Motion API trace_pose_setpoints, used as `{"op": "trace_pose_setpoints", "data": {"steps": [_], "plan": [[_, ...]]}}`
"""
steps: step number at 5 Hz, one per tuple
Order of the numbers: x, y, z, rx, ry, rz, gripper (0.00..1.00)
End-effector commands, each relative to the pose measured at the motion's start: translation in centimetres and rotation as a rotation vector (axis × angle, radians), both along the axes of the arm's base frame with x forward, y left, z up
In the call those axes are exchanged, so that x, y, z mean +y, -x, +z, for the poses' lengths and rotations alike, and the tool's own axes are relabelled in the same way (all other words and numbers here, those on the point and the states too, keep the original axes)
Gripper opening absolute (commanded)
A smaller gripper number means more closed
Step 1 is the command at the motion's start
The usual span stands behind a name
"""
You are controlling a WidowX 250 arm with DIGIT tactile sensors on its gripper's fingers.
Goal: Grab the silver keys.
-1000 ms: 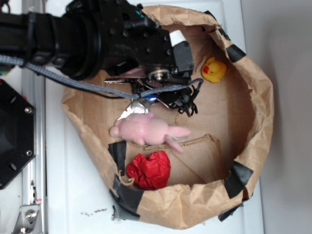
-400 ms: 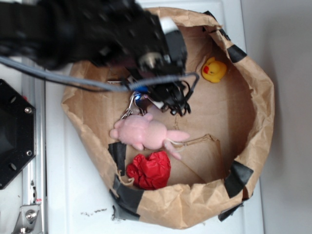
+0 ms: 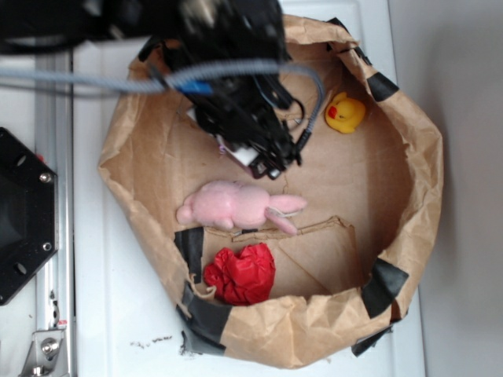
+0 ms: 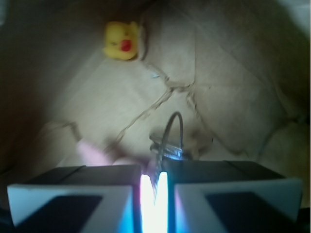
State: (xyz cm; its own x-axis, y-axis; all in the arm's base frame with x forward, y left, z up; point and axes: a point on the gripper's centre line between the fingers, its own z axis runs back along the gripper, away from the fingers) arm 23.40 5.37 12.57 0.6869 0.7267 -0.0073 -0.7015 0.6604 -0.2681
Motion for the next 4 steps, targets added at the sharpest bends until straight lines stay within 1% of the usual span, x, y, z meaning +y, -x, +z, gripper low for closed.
{"op": "trace_pose_setpoints", "data": {"steps": [1,2,3,4], "plan": [[0.4,1.0,1.0,-0.045,-0.047,-0.021,0.00],[0.4,0.7,0.7,-0.019,-0.049,-0.010,0.00],[0.0,0.4,0.6,-0.001,-0.070,-0.007,0.00],[0.2,-0.7,0.0,0.048,-0.153,0.096,0.00]]}}
